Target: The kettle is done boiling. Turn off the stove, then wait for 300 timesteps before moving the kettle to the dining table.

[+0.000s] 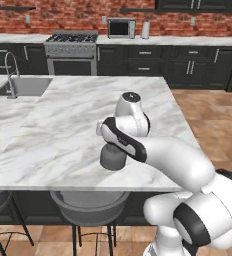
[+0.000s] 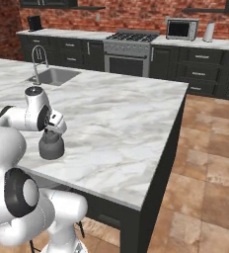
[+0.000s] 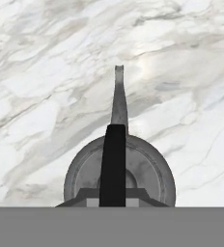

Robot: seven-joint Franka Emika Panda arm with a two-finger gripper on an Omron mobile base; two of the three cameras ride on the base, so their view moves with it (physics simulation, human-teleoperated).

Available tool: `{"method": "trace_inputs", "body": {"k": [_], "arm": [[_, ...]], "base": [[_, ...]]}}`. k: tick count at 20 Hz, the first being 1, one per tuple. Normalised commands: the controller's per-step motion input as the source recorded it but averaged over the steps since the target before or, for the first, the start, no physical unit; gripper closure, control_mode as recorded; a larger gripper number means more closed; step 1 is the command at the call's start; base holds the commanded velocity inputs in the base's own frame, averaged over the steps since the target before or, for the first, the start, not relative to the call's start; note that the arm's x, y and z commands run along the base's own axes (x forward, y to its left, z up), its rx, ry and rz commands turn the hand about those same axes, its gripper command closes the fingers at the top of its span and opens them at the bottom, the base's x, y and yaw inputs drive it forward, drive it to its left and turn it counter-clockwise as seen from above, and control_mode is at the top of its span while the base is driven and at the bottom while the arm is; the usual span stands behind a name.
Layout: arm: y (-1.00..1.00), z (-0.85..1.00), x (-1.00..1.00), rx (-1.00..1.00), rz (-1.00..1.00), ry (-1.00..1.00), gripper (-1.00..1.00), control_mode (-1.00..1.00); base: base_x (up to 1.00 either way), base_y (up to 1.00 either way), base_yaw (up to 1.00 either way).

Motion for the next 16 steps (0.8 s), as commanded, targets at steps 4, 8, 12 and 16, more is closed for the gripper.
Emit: {"method": "trace_inputs", "body": {"k": [4, 8, 12, 16], "arm": [[0.0, -0.2, 0.42, 0.0, 0.0, 0.03, 1.0, -1.0], [0.0, -0.23, 0.42, -0.01, 0.0, 0.03, 1.0, -1.0], [0.0, -0.24, 0.37, -0.01, 0.0, 0.02, 1.0, -1.0], [0.0, -0.22, 0.34, 0.0, 0.0, 0.02, 1.0, -1.0]], "base": [[0.0, 0.0, 0.0], [0.0, 0.0, 0.0], [0.0, 0.0, 0.0], [0.0, 0.0, 0.0]]}}
